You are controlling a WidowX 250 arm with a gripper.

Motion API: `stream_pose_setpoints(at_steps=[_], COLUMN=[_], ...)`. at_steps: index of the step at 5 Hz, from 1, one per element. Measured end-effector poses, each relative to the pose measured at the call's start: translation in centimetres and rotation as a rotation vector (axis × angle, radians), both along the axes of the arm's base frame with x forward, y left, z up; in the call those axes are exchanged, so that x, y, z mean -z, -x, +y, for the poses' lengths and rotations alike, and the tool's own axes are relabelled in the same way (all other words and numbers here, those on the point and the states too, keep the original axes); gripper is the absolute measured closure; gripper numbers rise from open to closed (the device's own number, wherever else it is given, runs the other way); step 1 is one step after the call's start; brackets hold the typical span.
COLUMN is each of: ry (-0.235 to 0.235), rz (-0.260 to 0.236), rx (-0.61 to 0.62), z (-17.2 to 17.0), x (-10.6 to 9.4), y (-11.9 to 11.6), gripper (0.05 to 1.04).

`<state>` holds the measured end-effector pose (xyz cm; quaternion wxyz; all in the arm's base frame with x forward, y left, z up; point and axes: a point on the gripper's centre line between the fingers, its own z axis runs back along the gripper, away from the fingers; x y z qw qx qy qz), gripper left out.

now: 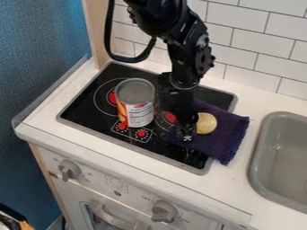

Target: Placed the brown object on the cloth

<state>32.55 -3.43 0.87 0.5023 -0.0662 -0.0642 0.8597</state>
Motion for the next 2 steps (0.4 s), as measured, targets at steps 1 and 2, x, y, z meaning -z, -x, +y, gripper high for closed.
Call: stream_pose_setpoints(at_steps=[1, 2], ry=[0.008, 0.049], rz=[-0.04, -0.097], rx=[0.008, -0.005], z=[0.1, 0.7], x=[-3.6, -7.0], y=[0.1, 0.0], gripper=[0.082, 0.082])
